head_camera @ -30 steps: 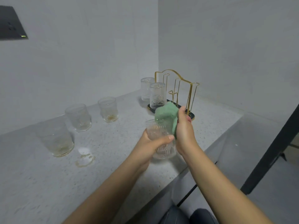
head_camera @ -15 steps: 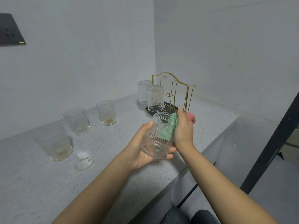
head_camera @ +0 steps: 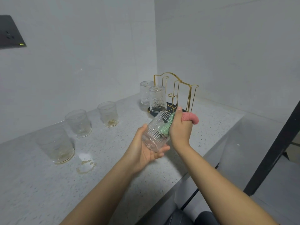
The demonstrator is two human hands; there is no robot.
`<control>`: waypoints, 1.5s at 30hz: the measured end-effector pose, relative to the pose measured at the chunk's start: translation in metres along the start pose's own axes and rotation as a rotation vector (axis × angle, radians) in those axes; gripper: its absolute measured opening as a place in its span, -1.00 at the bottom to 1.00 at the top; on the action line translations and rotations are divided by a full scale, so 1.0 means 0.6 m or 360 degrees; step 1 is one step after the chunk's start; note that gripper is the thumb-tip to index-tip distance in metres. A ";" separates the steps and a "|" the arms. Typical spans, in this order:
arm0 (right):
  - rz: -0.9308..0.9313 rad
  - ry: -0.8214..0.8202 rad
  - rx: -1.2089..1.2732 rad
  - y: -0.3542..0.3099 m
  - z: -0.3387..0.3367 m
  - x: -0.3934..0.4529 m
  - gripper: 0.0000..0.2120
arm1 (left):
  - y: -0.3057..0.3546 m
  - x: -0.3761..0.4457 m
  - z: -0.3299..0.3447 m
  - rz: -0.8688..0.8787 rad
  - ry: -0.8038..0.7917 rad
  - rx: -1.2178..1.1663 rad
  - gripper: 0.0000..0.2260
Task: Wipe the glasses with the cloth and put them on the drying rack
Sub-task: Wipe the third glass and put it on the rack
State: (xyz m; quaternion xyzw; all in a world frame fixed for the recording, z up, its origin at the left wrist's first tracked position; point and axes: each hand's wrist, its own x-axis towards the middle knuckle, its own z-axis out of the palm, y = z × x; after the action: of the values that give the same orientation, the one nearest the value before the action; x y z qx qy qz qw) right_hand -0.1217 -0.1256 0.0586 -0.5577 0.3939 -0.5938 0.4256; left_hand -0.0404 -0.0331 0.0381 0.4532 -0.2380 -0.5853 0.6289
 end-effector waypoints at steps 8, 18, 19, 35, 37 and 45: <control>-0.0074 -0.0065 0.0077 0.003 0.008 0.007 -0.52 | 0.013 0.010 -0.009 0.0028 0.0106 -0.0084 -0.49; -0.0012 -0.0006 -0.0004 -0.007 0.013 0.019 -0.50 | 0.004 0.020 -0.007 0.0468 0.0350 0.0469 -0.52; -0.0040 -0.0034 0.0050 -0.005 0.012 0.016 -0.51 | 0.013 0.017 -0.005 0.0278 0.0287 0.0245 -0.51; -0.0070 -0.0002 0.0060 -0.010 0.014 0.014 -0.53 | 0.029 0.005 0.000 -0.0107 0.0087 -0.0206 -0.53; -0.0030 0.0032 0.0039 -0.010 0.016 0.017 -0.52 | 0.024 0.006 -0.003 -0.0167 0.0060 -0.0168 -0.49; 0.0092 0.0072 0.0051 0.006 0.021 0.018 -0.50 | -0.014 0.017 -0.010 0.0644 0.0491 0.0538 -0.60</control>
State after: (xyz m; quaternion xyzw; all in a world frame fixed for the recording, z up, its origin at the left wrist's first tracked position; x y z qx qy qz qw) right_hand -0.1093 -0.1368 0.0597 -0.5258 0.4098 -0.5999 0.4424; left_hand -0.0376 -0.0402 0.0256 0.5783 -0.3190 -0.3244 0.6771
